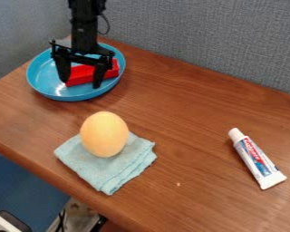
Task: Put the red object on the blue plate
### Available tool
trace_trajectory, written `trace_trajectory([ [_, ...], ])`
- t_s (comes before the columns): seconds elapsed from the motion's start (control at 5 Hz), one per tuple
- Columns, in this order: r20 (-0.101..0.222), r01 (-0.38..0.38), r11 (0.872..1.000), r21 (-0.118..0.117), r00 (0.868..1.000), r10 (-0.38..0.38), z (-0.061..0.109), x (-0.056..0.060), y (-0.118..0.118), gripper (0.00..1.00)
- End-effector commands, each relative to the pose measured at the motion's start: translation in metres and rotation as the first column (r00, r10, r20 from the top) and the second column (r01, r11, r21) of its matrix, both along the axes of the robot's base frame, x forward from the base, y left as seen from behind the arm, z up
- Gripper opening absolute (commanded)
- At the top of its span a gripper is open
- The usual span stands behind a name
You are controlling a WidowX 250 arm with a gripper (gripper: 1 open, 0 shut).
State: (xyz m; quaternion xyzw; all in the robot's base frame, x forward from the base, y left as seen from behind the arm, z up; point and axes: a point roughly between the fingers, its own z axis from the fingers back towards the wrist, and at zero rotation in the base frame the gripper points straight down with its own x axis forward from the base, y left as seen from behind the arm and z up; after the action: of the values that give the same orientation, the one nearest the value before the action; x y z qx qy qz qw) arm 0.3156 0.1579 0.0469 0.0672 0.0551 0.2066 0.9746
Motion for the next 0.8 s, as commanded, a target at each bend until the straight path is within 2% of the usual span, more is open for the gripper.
trace_trajectory([
  [0.0, 0.044, -0.022, 0.999, 0.033, 0.999, 0.021, 0.0129, 0.0055, 0.0147, 1.00],
  [0.2, 0.047, -0.031, 0.999, 0.033, 0.998, 0.030, 0.0108, 0.0076, 0.0172, 0.00],
  [0.4, 0.054, -0.039, 0.999, 0.036, 0.998, 0.037, 0.0114, 0.0076, 0.0178, 0.00],
  [0.6, 0.061, -0.041, 0.999, 0.036, 0.997, 0.039, 0.0138, 0.0093, 0.0184, 1.00],
])
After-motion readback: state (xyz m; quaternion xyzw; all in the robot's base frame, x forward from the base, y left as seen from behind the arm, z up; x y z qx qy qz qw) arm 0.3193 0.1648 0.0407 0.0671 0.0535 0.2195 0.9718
